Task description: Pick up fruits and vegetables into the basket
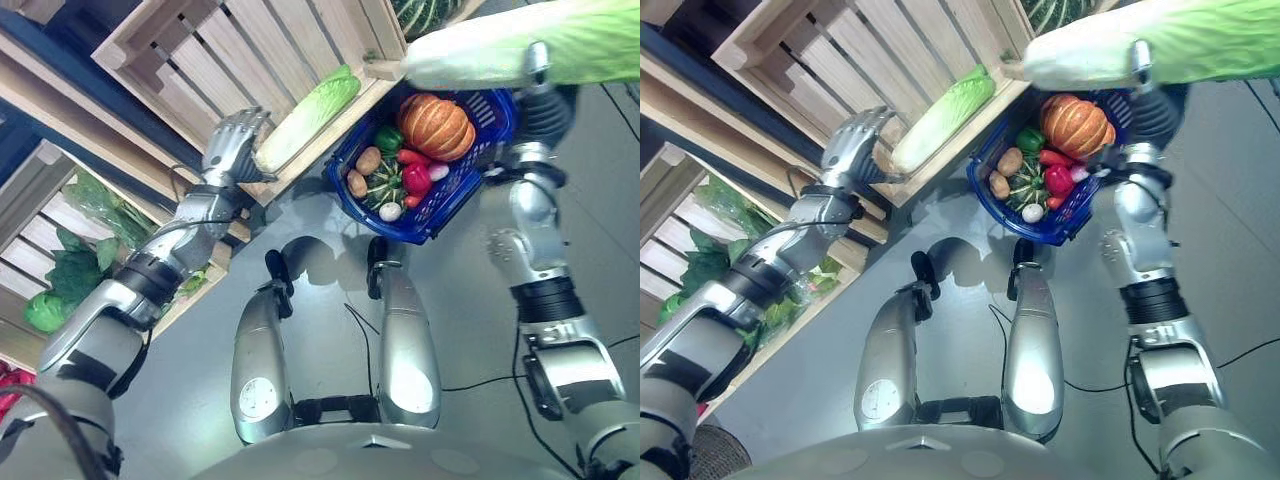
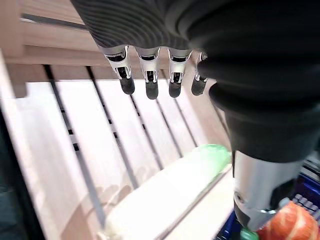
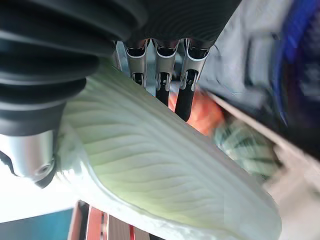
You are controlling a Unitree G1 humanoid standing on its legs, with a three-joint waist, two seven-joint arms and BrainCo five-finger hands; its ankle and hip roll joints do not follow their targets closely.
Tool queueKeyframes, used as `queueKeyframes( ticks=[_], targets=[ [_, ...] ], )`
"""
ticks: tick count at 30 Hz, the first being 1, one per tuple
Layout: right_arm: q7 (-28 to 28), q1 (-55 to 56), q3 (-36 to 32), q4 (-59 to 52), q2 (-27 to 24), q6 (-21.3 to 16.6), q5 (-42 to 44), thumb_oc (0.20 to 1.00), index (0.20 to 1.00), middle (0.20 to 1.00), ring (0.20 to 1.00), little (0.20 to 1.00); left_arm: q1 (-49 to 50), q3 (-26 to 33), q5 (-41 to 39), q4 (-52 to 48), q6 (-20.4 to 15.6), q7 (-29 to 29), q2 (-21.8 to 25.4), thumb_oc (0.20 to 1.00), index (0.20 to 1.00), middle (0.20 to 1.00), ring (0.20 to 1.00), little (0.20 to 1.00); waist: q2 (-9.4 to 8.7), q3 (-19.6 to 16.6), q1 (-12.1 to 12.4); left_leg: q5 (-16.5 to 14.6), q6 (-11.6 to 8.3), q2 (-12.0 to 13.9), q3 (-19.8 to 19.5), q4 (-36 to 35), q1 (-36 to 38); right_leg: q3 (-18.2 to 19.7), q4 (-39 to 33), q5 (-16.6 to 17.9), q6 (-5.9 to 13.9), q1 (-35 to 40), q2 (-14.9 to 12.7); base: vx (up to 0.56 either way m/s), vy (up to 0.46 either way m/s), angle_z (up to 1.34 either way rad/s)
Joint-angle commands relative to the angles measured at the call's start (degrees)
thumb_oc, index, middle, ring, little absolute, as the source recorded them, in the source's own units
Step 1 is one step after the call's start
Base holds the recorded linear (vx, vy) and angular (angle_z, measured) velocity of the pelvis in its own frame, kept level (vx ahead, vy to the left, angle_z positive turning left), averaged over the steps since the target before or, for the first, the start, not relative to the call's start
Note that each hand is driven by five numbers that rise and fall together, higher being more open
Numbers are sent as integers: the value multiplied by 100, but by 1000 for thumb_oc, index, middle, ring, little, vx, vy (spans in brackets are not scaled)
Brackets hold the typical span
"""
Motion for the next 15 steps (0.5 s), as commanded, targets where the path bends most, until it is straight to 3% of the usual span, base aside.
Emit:
queueKeyframes(
  ticks=[1, 5, 6, 10, 15],
  targets=[
    [-379, -142, -296, -325, -483, 51, -892, 200, 200, 200, 200, 200, -77, 416, -262, -163, 17, 521, -4, 1000, 1000, 1000, 1000, 1000, 318, -283, -203, -392, 125, -58, 259, 328, -281, -182, -59, -140, 152, -149, 27, -16, 75, -13],
    [-530, -364, -155, 60, -864, 525, -1365, 200, 200, 200, 200, 200, -238, 504, -620, 115, 38, 790, -136, 1000, 1000, 1000, 1000, 1000, 481, -283, -266, -327, 76, -67, 314, 332, -474, -77, 142, -240, 116, -477, 27, -2, 71, -6],
    [-502, -396, -110, 134, -898, 590, -1371, 200, 200, 200, 200, 200, -260, 506, -675, 150, 32, 808, -160, 1000, 1000, 1000, 1000, 1000, 499, -283, -265, -447, 15, -85, 252, 372, -431, -17, 216, -387, 160, -448, 34, 47, 48, -7],
    [-104, -906, 401, 985, -1027, 1128, -1627, 200, 200, 200, 200, 200, -515, 506, -1036, 450, -32, 990, -370, 1000, 1000, 1000, 1000, 1000, 651, -283, -250, -382, -52, -112, 288, 330, -591, 37, 383, -477, 128, -739, -6, 1, 49, -4],
    [432, -1527, 980, 2123, -963, 1274, -1419, 200, 200, 200, 200, 200, -801, 462, -1312, 662, -118, 1042, -518, 1000, 1000, 1000, 1000, 1000, 801, -283, -165, -296, -101, -144, 298, 274, -760, 68, 466, -496, 104, -984, -60, -12, 21, -4]
  ],
)
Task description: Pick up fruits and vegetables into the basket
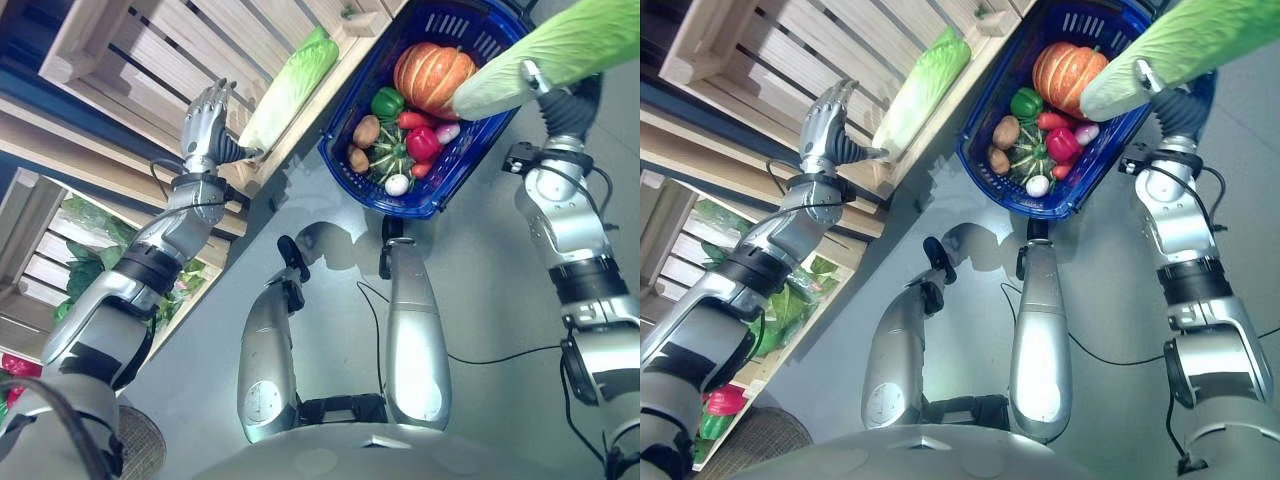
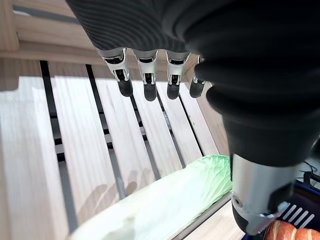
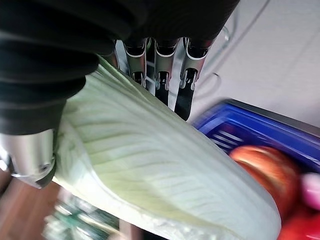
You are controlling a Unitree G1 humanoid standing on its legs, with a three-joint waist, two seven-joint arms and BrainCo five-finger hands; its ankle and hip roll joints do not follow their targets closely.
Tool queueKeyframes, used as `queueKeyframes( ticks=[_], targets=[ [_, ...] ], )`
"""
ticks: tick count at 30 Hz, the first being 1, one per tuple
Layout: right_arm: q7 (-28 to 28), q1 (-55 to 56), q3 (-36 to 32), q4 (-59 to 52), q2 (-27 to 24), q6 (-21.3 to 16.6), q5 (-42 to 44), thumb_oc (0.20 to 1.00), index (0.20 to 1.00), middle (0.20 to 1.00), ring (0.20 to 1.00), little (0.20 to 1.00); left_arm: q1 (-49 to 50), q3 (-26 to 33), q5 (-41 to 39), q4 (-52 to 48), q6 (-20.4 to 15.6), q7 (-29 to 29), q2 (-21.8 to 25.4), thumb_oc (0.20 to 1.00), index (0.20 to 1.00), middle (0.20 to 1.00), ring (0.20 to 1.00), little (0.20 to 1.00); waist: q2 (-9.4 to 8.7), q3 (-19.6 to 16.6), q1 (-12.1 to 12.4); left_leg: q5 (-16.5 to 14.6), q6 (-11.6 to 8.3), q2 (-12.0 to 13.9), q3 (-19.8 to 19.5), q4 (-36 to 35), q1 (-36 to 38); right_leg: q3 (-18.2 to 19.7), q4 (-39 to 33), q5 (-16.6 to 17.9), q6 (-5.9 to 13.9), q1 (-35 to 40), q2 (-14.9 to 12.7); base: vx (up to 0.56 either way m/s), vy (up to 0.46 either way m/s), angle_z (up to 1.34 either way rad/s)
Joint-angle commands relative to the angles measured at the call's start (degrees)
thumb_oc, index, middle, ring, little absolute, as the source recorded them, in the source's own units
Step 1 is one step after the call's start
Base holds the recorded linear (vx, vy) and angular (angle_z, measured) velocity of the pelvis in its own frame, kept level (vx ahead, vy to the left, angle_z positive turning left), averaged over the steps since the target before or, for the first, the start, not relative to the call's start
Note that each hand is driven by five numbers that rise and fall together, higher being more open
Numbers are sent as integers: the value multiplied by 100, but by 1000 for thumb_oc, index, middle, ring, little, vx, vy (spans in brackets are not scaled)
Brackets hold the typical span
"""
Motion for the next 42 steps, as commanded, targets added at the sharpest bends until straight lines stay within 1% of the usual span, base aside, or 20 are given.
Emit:
queueKeyframes(
  ticks=[1, 5, 9, 14, 20, 21, 22, 23, 24, 25, 27, 28, 30, 32, 35, 36, 37, 38, 39, 42],
  targets=[
    [397, -524, 137, 223, -225, -202, 17, 200, 200, 200, 200, 200, -161, 294, -198, 181, -92, 272, -278, 1000, 1000, 1000, 1000, 1000, 434, -307, -8, -676, 31, -50, -40, 633, -256, -163, -218, -304, 287, 261, 94, 0, 0, 0],
    [1041, -1312, 686, 1470, 6, -162, 429, 200, 200, 200, 200, 200, -579, 170, -478, 423, -112, 330, -397, 1000, 1000, 1000, 1000, 1000, 573, -307, 129, -610, -3, -97, -59, 630, -499, -174, -124, -313, 254, -17, 50, 0, 0, 0],
    [1232, -1855, 977, 2300, 161, 139, 372, 200, 200, 200, 200, 200, -887, 83, -773, 565, -54, 380, -492, 1000, 1000, 1000, 1000, 1000, 682, -307, 241, -586, -6, -144, -91, 669, -778, -174, 7, -334, 236, -319, 52, -8, -7, 7],
    [1415, -2232, 1095, 3046, 276, 323, 314, 200, 200, 200, 200, 200, -1144, -19, -963, 739, 35, 411, -593, 1000, 1000, 1000, 1000, 1000, 782, -307, 338, -586, 24, -198, -142, 719, -1097, -165, 126, -371, 221, -648, 92, 5, -9, 10],
    [1590, -2377, 1130, 3812, 396, 918, 175, 200, 200, 200, 200, 200, -1320, -110, -1193, 991, 137, 343, -679, 1000, 1000, 1000, 1000, 1000, 816, -307, 384, -651, 90, -178, -193, 897, -1435, -104, 274, -411, 207, -970, 147, 16, -16, 3],
    [1571, -2366, 1137, 3932, 434, 1163, 148, 200, 200, 200, 200, 200, -1359, -142, -1218, 1052, 163, 335, -691, 1000, 1000, 1000, 1000, 1000, 804, -307, 386, -669, 107, -166, -204, 931, -1488, -99, 287, -412, 204, -1012, 162, 18, -37, 5],
    [1574, -2371, 1137, 3981, 446, 1255, 166, 200, 200, 200, 200, 200, -1380, -153, -1219, 1079, 175, 324, -697, 1000, 1000, 1000, 1000, 1000, 798, -307, 389, -676, 114, -160, -207, 949, -1514, -96, 288, -409, 202, -1031, 170, 8, -56, 3],
    [1577, -2378, 1143, 4090, 473, 1461, 79, 787, 787, 787, 787, 787, -1442, -167, -1196, 1164, 200, 285, -710, 1000, 1000, 1000, 1000, 1000, 772, -307, 388, -690, 131, -150, -220, 989, -1579, -91, 280, -396, 201, -1069, 191, -2, -56, 2],
    [1564, -2381, 1154, 4164, 496, 1551, -20, 1000, 1000, 1000, 1000, 1000, -1502, -191, -1200, 1244, 214, 268, -718, 1000, 1000, 1000, 1000, 1000, 753, -307, 387, -698, 143, -135, -227, 1012, -1627, -92, 279, -383, 199, -1105, 204, -5, -81, 0],
    [1510, -2370, 1212, 4253, 522, 1628, -58, 1000, 1000, 1000, 1000, 1000, -1592, -211, -1214, 1373, 236, 244, -750, 1000, 1000, 1000, 1000, 1000, 720, -307, 382, -702, 163, -117, -240, 1041, -1689, -95, 261, -359, 197, -1139, 230, -2, -55, 0],
    [1415, -2351, 1268, 4255, 547, 1602, -134, 1000, 1000, 1000, 1000, 1000, -1660, -237, -1230, 1483, 283, 246, -780, 1000, 1000, 1000, 1000, 1000, 684, -307, 368, -710, 175, -99, -248, 1067, -1727, -95, 246, -342, 199, -1152, 258, 5, -46, 1],
    [1366, -2336, 1297, 4234, 559, 1536, -166, 1000, 1000, 1000, 1000, 1000, -1703, -253, -1244, 1551, 284, 249, -785, 1000, 1000, 1000, 1000, 1000, 665, -307, 358, -710, 180, -89, -250, 1075, -1745, -94, 237, -328, 203, -1161, 275, 3, -41, 0],
    [1012, -2209, 1421, 3890, 543, 1312, -357, 1000, 1000, 1000, 1000, 1000, -1828, -262, -1397, 1771, 330, 262, -762, 1000, 1000, 1000, 1000, 1000, 580, -307, 271, -703, 186, -57, -229, 1072, -1795, -79, 160, -275, 227, -1178, 347, -3, -6, -2],
    [830, -2026, 1474, 3422, 462, 1254, -538, 1000, 1000, 1000, 1000, 1000, -1871, -246, -1514, 1873, 358, 324, -742, 1000, 1000, 1000, 1000, 1000, 514, -307, 184, -704, 185, -33, -208, 1072, -1817, -47, 125, -245, 240, -1199, 388, 0, 7, -10],
    [377, -1427, 1465, 2033, 229, 1277, -598, 1000, 1000, 1000, 1000, 1000, -1824, -82, -1667, 1932, 409, 549, -678, 1000, 1000, 1000, 1000, 1000, 372, -307, -27, -714, 151, 8, -147, 1067, -1826, 34, 56, -217, 257, -1217, 467, 4, 49, -13],
    [302, -1186, 1381, 1665, 159, 1225, -630, 1000, 1000, 1000, 1000, 1000, -1799, -28, -1700, 1928, 419, 596, -643, 1000, 1000, 1000, 1000, 1000, 330, -307, -91, -722, 140, 23, -127, 1070, -1823, 64, 45, -218, 259, -1218, 486, 10, 68, -10],
    [273, -834, 1228, 1259, 101, 1101, -784, 1000, 1000, 1000, 1000, 1000, -1751, 58, -1755, 1940, 412, 653, -589, 1000, 1000, 1000, 1000, 1000, 279, -307, -188, -737, 131, 42, -106, 1080, -1814, 104, 38, -219, 264, -1220, 511, 15, 57, -13],
    [267, -712, 1168, 1159, 89, 1008, -850, 1000, 1000, 1000, 1000, 1000, -1726, 91, -1782, 1941, 403, 675, -572, 1000, 1000, 1000, 1000, 1000, 260, -307, -221, -742, 128, 49, -96, 1081, -1804, 120, 36, -218, 266, -1218, 521, 22, 64, -14],
    [235, -349, 1009, 692, 41, 975, -942, 1000, 1000, 1000, 1000, 1000, -1667, 190, -1797, 1916, 437, 707, -537, 1000, 1000, 1000, 1000, 1000, 210, -307, -307, -756, 117, 57, -70, 1071, -1773, 152, 5, -216, 275, -1200, 540, 21, 63, -13],
    [432, 576, 574, -285, 13, 709, -1267, 1000, 1000, 1000, 1000, 1000, -1478, 481, -1910, 1873, 469, 748, -449, 1000, 1000, 1000, 1000, 1000, 86, -307, -522, -777, 85, 99, 14, 1044, -1707, 232, -61, -209, 295, -1174, 575, 22, 78, -13]
  ],
)
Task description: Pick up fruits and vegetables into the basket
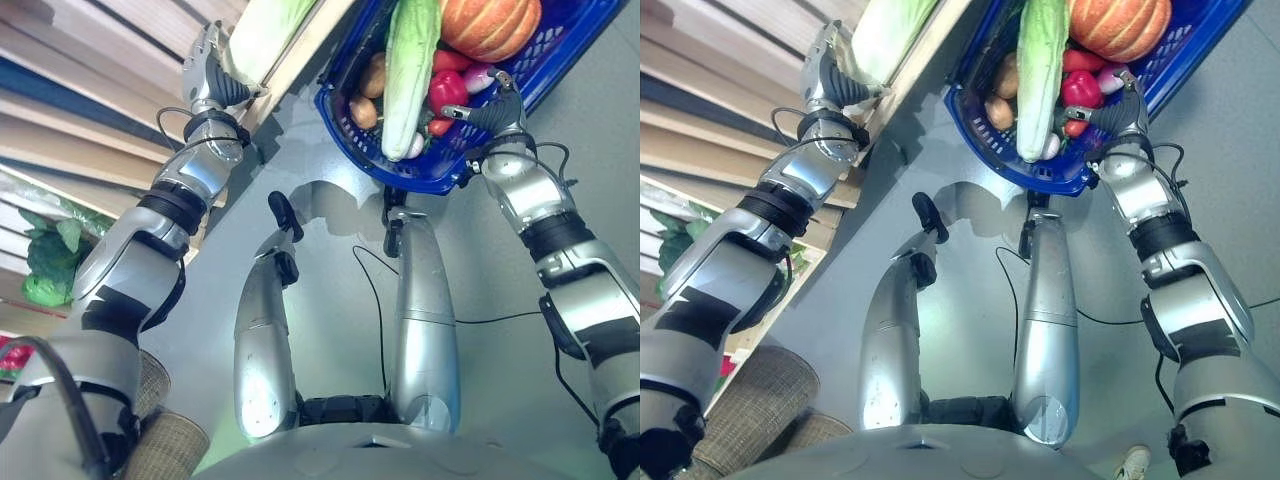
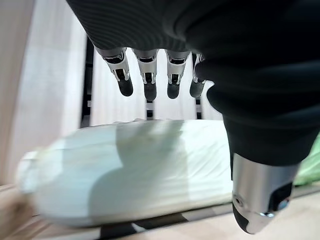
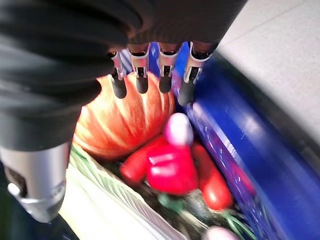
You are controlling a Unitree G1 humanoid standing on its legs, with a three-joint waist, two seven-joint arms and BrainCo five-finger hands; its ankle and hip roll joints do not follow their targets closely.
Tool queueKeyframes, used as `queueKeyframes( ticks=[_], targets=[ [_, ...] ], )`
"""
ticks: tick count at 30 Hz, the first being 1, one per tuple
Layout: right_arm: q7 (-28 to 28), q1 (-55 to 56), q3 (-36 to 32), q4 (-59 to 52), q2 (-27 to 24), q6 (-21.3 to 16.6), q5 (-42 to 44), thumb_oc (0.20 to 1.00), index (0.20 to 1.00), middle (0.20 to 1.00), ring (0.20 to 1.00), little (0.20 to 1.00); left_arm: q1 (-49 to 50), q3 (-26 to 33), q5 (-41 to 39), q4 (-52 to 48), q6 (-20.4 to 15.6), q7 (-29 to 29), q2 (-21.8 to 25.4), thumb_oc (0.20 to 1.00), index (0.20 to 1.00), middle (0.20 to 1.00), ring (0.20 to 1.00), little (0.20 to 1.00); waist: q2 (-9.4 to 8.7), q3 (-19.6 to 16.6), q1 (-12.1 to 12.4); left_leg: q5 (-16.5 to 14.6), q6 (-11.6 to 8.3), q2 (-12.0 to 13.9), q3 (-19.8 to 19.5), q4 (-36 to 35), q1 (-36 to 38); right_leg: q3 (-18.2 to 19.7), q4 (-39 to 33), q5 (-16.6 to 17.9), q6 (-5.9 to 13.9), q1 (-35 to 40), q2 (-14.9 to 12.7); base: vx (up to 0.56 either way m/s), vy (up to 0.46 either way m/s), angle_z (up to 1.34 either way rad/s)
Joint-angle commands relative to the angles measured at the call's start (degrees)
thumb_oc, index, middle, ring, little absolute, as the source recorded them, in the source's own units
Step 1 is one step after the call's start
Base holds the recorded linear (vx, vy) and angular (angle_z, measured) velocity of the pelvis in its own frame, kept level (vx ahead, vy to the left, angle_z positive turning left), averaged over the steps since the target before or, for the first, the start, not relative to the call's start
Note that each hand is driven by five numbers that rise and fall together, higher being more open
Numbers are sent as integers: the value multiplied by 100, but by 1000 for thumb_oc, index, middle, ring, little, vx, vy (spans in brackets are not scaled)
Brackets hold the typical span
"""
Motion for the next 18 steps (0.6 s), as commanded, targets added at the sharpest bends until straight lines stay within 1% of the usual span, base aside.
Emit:
queueKeyframes(
  ticks=[1, 3, 5, 9, 10, 12, 14, 16, 18],
  targets=[
    [176, 1194, -363, -954, -76, -442, -553, 1000, 1000, 1000, 1000, 1000, 331, 671, -184, 153, 68, 260, 267, 1000, 1000, 1000, 1000, 1000, -4, -288, -603, -705, 144, -10, 194, 661, -163, 263, -306, -234, 501, 296, 459, 29, 98, -15],
    [495, 1800, -574, -1487, -33, -636, -777, 1000, 1000, 1000, 1000, 1000, 466, 884, -395, 158, 84, 229, 350, 1000, 1000, 1000, 1000, 1000, -84, -288, -755, -708, 121, 24, 263, 649, -117, 330, -345, -217, 512, 306, 488, 31, 98, -19],
    [853, 2359, -713, -1908, -56, -848, -813, 1000, 1000, 1000, 1000, 1000, 582, 1096, -551, 228, 90, 200, 432, 1000, 1000, 1000, 1000, 1000, -170, -288, -905, -716, 94, 60, 328, 638, -62, 397, -385, -208, 513, 329, 522, 32, 83, -20],
    [1292, 2916, -855, -2169, -112, -987, -434, 1000, 1000, 1000, 1000, 1000, 619, 1342, -952, 487, -4, -33, 612, 1000, 1000, 1000, 1000, 1000, -274, -288, -1054, -732, 67, 120, 417, 653, -11, 466, -436, -187, 517, 355, 562, 19, 42, -18],
    [1380, 3009, -877, -2191, -116, -981, -320, 1000, 1000, 1000, 1000, 1000, 607, 1381, -1039, 572, -16, -115, 655, 1000, 1000, 1000, 1000, 1000, -296, -288, -1082, -738, 63, 129, 433, 658, 3, 478, -448, -178, 515, 362, 571, 13, 28, -18],
    [1524, 3199, -922, -2207, -94, -913, 1, 1000, 1000, 1000, 1000, 1000, 520, 1419, -1162, 812, 71, -257, 763, 1000, 1000, 1000, 1000, 1000, -343, -288, -1147, -747, 68, 146, 474, 664, 34, 498, -490, -151, 505, 386, 596, 13, 24, -13],
    [1579, 3357, -942, -2236, -102, -858, 349, 1000, 1000, 1000, 1000, 1000, 398, 1398, -1265, 1140, 142, -389, 927, 1000, 1000, 1000, 1000, 1000, -399, -288, -1211, -759, 74, 180, 513, 701, 47, 525, -518, -124, 490, 404, 623, 13, 20, -13],
    [1588, 3409, -955, -2237, -88, -823, 549, 1000, 1000, 1000, 1000, 1000, 347, 1390, -1282, 1297, 184, -450, 983, 1000, 1000, 1000, 1000, 1000, -420, -288, -1232, -769, 79, 193, 526, 719, 44, 539, -531, -112, 483, 403, 639, 8, 8, -8],
    [1575, 3463, -944, -2176, -50, -791, 760, 1000, 1000, 1000, 1000, 1000, 277, 1369, -1516, 1547, 280, -658, 1041, 1000, 1000, 1000, 1000, 1000, -452, -288, -1259, -783, 91, 216, 541, 759, 34, 548, -551, -91, 474, 408, 651, 6, 7, -7]
  ],
)
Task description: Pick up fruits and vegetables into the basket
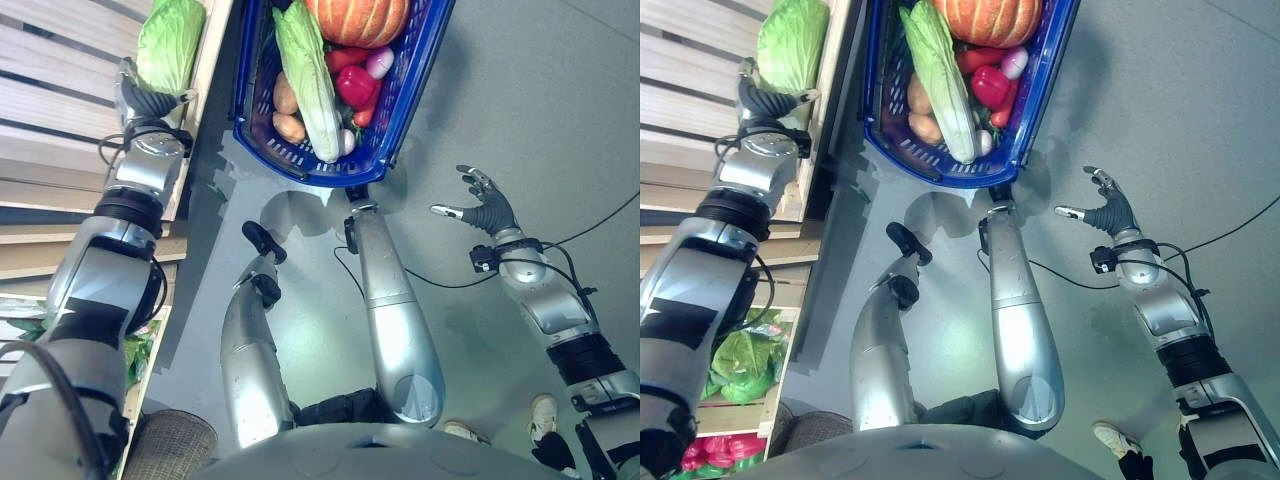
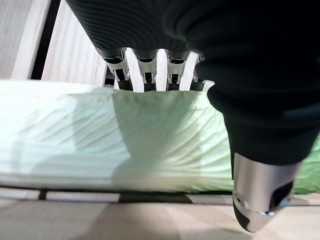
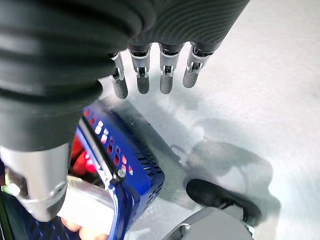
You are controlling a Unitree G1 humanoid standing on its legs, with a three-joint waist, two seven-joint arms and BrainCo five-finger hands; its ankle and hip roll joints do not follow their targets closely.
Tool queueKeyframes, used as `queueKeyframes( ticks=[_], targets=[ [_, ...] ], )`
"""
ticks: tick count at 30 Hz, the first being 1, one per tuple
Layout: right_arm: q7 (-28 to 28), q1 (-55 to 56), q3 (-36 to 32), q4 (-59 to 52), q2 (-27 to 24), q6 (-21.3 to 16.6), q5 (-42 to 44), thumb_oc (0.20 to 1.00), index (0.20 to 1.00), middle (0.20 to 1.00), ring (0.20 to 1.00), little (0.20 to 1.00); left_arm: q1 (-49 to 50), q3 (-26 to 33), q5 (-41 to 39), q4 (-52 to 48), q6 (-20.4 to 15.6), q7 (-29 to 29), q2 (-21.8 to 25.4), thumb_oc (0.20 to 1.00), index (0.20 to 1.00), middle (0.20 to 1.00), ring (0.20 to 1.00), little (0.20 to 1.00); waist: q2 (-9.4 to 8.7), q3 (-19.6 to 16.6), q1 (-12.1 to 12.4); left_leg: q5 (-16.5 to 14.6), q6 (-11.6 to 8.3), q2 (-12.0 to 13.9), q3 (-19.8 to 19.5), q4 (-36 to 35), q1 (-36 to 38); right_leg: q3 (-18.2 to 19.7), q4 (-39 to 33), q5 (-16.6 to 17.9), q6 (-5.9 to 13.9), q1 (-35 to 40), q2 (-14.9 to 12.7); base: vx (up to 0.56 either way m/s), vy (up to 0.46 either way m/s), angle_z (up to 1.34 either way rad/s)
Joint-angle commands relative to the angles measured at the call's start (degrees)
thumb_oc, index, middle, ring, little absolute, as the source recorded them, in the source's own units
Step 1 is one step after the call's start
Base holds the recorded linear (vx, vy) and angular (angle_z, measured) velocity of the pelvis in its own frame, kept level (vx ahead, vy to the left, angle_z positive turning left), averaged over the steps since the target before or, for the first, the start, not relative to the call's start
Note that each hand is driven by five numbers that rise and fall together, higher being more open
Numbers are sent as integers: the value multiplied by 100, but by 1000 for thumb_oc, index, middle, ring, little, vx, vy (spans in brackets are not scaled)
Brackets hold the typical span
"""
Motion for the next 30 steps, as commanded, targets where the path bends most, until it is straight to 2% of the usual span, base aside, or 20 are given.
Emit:
queueKeyframes(
  ticks=[1, 5, 12, 18, 22, 27, 28, 29, 30],
  targets=[
    [33, 346, -92, -166, 129, -125, 506, 1000, 1000, 1000, 1000, 1000, 68, 178, -443, 514, 211, -215, 481, 1000, 1000, 1000, 1000, 1000, -430, -293, -145, -585, 203, -40, 188, 787, -339, 153, -390, -108, 340, 294, 250, 3, 10, -7],
    [-135, 373, -123, -4, 232, -95, 960, 1000, 1000, 1000, 1000, 1000, 39, 133, -456, 971, 396, -488, 531, 1000, 1000, 1000, 1000, 1000, -470, -293, -171, -599, 224, -21, 193, 838, -389, 170, -453, -55, 319, 279, 277, 3, 17, -3],
    [-204, 413, -150, 140, 304, -61, 1174, 1000, 1000, 1000, 1000, 1000, 87, 124, -425, 1161, 533, -763, 588, 1000, 1000, 1000, 1000, 1000, -501, -293, -153, -626, 256, -4, 176, 896, -460, 160, -522, 1, 307, 263, 290, 0, 0, 0],
    [39, 372, -47, 257, 374, -131, 1215, 1000, 1000, 1000, 1000, 1000, 398, -7, -898, 1482, 1006, -2766, 416, 1000, 1000, 1000, 1000, 1000, -512, -293, -133, -674, 329, -27, 138, 956, -603, 186, -531, 29, 293, 172, 331, 4, 21, -1],
    [132, 257, -2, 196, 368, -15, 1123, 1000, 1000, 1000, 1000, 1000, 582, 37, -1271, 1375, 1081, -3385, 211, 1000, 1000, 1000, 1000, 1000, -494, -293, -138, -682, 345, -34, 160, 954, -605, 200, -549, 33, 290, 170, 343, 15, 43, -5],
    [194, 165, -54, 65, 267, 228, 1169, 1000, 1000, 1000, 1000, 1000, 659, 65, -2086, 1036, 945, -3810, 54, 1000, 1000, 1000, 1000, 1000, -465, -293, -146, -689, 365, -50, 188, 928, -572, 222, -545, 19, 282, 185, 355, 4, 18, -2],
    [210, 171, -82, 17, 251, 269, 1187, 1000, 1000, 1000, 1000, 1000, 692, 76, -2301, 929, 847, -3921, 20, 633, 633, 633, 633, 633, -456, -293, -148, -696, 377, -57, 195, 925, -552, 218, -543, 19, 281, 195, 353, 0, 0, 0],
    [239, 181, -102, 0, 253, 275, 1188, 1000, 1000, 1000, 1000, 1000, 728, 93, -2446, 868, 774, -3994, 0, 485, 485, 485, 485, 485, -456, -293, -149, -697, 382, -58, 197, 925, -551, 222, -537, 18, 280, 194, 353, 0, 0, 0],
    [252, 209, -126, -48, 255, 278, 1174, 1000, 1000, 1000, 1000, 1000, 769, 135, -2591, 742, 717, -4031, -24, 200, 200, 200, 200, 200, -453, -293, -144, -701, 389, -58, 204, 914, -534, 218, -536, 14, 282, 205, 352, 0, 0, 0]
  ],
)
